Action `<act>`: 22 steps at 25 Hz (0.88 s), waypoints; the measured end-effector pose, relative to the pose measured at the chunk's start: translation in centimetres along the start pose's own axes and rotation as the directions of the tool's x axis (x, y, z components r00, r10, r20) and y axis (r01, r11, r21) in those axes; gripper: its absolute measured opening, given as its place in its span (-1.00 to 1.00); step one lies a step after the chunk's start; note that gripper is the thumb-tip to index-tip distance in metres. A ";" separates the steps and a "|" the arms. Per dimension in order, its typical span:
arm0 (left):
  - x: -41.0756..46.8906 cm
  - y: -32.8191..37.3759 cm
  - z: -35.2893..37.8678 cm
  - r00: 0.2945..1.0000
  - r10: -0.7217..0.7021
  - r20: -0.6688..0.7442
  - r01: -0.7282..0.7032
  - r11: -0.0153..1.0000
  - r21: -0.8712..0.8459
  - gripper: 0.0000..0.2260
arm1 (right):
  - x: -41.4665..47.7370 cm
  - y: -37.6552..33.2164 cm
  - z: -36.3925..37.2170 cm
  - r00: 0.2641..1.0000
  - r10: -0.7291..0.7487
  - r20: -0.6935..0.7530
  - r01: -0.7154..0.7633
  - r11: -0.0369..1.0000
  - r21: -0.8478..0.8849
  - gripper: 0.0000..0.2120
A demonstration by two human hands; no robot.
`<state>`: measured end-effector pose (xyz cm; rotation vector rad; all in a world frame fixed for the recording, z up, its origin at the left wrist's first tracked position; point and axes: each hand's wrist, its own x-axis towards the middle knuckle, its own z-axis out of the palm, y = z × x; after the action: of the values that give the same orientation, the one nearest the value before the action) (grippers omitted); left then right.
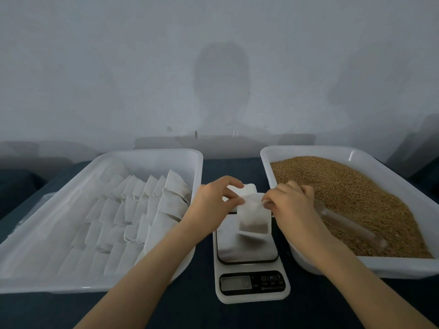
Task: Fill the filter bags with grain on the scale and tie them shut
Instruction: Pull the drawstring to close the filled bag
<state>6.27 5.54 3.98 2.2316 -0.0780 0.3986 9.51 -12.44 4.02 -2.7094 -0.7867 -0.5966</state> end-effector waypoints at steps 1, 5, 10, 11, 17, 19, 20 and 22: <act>-0.1 0.1 -0.2 1.000 0.004 -0.020 -0.005 1.000 -0.014 -0.77 | 0.0 0.1 0.1 1.000 0.018 -0.012 -0.017 0.998 0.057 -0.94; -0.6 -0.1 -0.3 1.000 -0.008 -0.003 0.008 1.000 -0.004 -0.72 | 0.1 0.3 0.6 0.999 0.010 0.032 -0.014 0.992 0.127 -0.84; -0.8 -0.7 0.0 0.995 -0.076 0.068 0.075 0.997 0.021 -0.80 | -0.4 0.8 1.1 0.991 0.084 0.104 -0.119 0.915 0.387 -0.76; -0.8 -0.8 0.0 0.995 -0.077 0.066 0.076 0.997 0.013 -0.79 | -0.5 0.8 1.1 0.992 0.086 0.091 -0.115 0.913 0.392 -0.74; -0.9 -1.0 0.4 0.994 -0.075 0.074 0.069 0.994 0.083 -0.82 | -0.9 1.3 1.5 0.976 0.184 0.116 -0.218 0.830 0.513 -0.78; -0.9 -1.0 0.4 0.995 -0.065 0.072 0.058 0.993 0.104 -0.83 | -0.9 1.4 1.6 0.974 0.188 0.122 -0.224 0.827 0.516 -0.80; -0.9 -1.0 0.4 0.995 -0.063 0.072 0.055 0.993 0.109 -0.82 | -0.8 1.5 1.7 0.976 0.184 0.119 -0.219 0.833 0.508 -0.81; -0.9 -1.0 0.4 0.995 -0.063 0.074 0.054 0.991 0.119 -0.82 | -0.8 1.4 1.7 0.977 0.182 0.114 -0.215 0.836 0.504 -0.82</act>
<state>5.74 5.79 2.70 2.3588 -0.0315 0.2907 10.23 -13.35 1.97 -2.2739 -0.5637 -0.2107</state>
